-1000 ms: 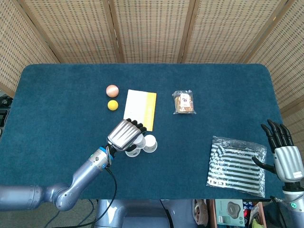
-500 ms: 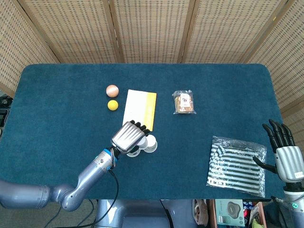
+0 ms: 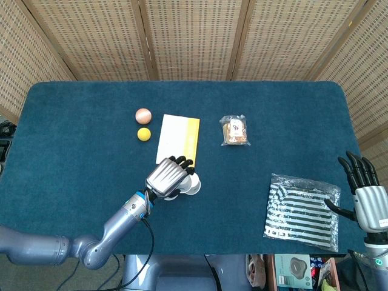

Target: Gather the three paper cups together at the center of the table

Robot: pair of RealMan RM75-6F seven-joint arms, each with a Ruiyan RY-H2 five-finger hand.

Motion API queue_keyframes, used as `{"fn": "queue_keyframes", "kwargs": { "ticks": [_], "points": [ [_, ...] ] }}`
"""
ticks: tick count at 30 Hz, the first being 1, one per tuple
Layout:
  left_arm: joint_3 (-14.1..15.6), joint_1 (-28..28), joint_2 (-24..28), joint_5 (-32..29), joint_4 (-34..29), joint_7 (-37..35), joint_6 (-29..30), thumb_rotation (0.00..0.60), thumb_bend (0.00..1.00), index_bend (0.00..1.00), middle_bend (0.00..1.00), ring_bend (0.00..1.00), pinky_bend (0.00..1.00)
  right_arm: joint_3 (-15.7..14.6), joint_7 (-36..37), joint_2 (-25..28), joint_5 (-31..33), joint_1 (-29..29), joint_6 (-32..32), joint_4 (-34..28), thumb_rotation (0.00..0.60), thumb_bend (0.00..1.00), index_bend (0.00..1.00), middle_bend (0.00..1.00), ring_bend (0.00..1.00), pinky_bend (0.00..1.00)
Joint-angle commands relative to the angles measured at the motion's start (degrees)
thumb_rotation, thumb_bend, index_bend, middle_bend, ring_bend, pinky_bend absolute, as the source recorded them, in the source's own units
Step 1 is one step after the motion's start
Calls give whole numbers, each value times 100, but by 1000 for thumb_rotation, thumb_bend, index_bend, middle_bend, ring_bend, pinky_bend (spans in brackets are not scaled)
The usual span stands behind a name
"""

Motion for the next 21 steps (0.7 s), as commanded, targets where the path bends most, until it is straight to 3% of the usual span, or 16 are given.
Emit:
{"fn": "queue_keyframes", "kwargs": {
  "ticks": [1, 6, 12, 17, 21],
  "points": [
    [26, 31, 51, 96, -44, -201, -54, 600, 259, 5, 0, 0, 222, 2, -1, 1, -5, -3, 2, -3, 600, 0, 0, 0, 0, 0],
    [61, 166, 300, 354, -314, -498, 43, 600, 259, 0, 0, 0, 190, 4, -11, 3, -21, -13, 11, -12, 600, 0, 0, 0, 0, 0],
    [182, 737, 1144, 608, -1086, -508, 889, 600, 259, 0, 0, 0, 0, 3, -36, 5, -44, -23, 19, -33, 600, 0, 0, 0, 0, 0],
    [543, 1618, 2007, 929, -1495, -847, 1821, 600, 258, 0, 0, 0, 0, -3, -92, 7, -74, -32, 31, -73, 600, 0, 0, 0, 0, 0],
    [939, 2670, 2520, 1259, -1179, -1697, 2813, 600, 258, 0, 0, 0, 0, -25, -248, -12, -148, -28, 47, -123, 600, 0, 0, 0, 0, 0]
  ]
}}
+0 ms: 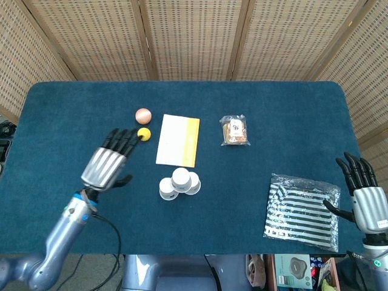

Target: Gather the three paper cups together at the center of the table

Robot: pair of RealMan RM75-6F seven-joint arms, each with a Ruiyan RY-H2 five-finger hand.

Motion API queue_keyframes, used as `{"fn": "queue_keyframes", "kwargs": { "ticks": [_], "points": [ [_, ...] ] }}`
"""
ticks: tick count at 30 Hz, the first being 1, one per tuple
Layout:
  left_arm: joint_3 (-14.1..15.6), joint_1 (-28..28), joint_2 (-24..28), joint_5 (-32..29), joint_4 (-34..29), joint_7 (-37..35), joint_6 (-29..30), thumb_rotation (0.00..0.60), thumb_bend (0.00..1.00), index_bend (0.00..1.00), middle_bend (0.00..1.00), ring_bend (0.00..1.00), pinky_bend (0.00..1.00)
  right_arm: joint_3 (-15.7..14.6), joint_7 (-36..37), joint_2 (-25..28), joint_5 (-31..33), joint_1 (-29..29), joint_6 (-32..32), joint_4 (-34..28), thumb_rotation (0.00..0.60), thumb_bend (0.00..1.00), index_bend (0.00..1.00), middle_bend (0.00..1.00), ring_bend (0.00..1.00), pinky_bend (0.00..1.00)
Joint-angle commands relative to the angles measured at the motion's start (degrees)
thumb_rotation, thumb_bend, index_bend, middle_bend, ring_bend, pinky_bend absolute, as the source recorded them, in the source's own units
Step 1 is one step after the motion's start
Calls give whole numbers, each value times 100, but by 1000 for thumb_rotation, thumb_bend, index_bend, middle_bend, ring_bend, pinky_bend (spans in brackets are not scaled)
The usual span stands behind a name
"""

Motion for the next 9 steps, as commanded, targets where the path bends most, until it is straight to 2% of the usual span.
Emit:
{"fn": "queue_keyframes", "kwargs": {
  "ticks": [1, 5, 9],
  "points": [
    [474, 1152, 537, 459, 277, -943, 1140, 600, 257, 0, 0, 0, 0, -18, -120, -19, -53, 3, 11, -40, 600, 0, 0, 0, 0, 0],
    [604, 1791, 450, 498, 702, -1566, 1672, 600, 258, 0, 0, 0, 0, -34, -258, -47, -87, 6, 4, -60, 600, 0, 0, 0, 0, 0],
    [701, 2248, 329, 582, 1098, -2173, 1936, 600, 261, 0, 0, 0, 0, -42, -372, -73, -101, 19, -26, -51, 600, 0, 0, 0, 0, 0]
  ]
}}
